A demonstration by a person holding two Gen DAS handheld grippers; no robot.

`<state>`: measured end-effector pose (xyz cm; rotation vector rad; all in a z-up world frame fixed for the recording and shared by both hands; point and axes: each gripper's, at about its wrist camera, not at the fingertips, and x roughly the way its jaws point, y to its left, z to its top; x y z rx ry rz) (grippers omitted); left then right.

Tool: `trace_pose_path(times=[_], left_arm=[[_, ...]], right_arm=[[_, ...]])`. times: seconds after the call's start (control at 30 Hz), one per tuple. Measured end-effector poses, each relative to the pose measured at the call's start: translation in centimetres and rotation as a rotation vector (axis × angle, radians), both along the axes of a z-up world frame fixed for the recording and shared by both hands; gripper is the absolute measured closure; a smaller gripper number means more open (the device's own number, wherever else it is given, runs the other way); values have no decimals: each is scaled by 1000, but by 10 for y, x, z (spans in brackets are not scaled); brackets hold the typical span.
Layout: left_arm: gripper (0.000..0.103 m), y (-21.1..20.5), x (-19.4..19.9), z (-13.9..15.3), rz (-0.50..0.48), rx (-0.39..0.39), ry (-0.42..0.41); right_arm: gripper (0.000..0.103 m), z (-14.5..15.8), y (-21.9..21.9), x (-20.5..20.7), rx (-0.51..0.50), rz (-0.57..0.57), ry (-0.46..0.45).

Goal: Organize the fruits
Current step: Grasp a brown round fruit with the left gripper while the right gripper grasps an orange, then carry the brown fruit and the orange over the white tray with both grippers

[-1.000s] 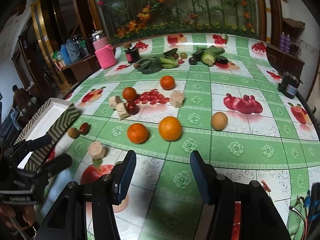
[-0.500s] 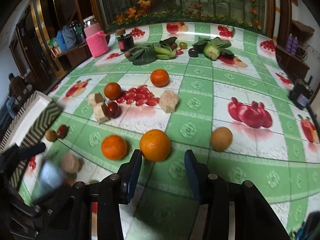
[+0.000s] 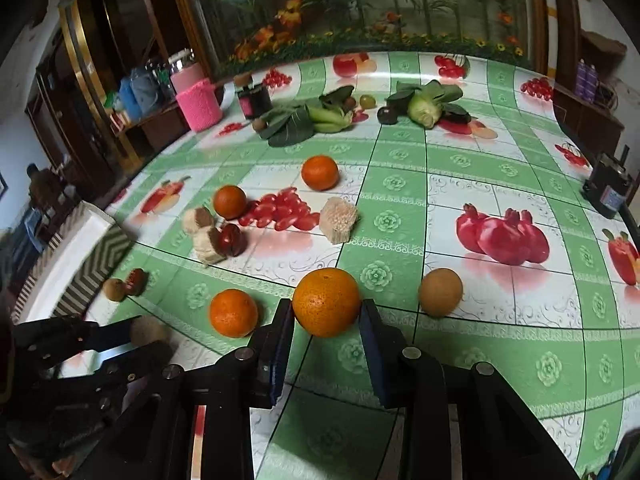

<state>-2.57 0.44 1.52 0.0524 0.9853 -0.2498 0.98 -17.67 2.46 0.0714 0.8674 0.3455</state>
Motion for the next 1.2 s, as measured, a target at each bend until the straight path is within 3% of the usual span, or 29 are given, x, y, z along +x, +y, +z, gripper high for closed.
trace_pose_path(times=[0.37,0.67,1.2], left_arm=[[76,27,-19,22,36,-47,-40],[76,59,-37,49,85,-38,-83],[76,171,-38,86,304,98,-162]], right_arm=[[70,16,19,-29,31,38,-32],[70,35,64,-41,51,135,-72],[70,50,177,-32,77,363,-74]])
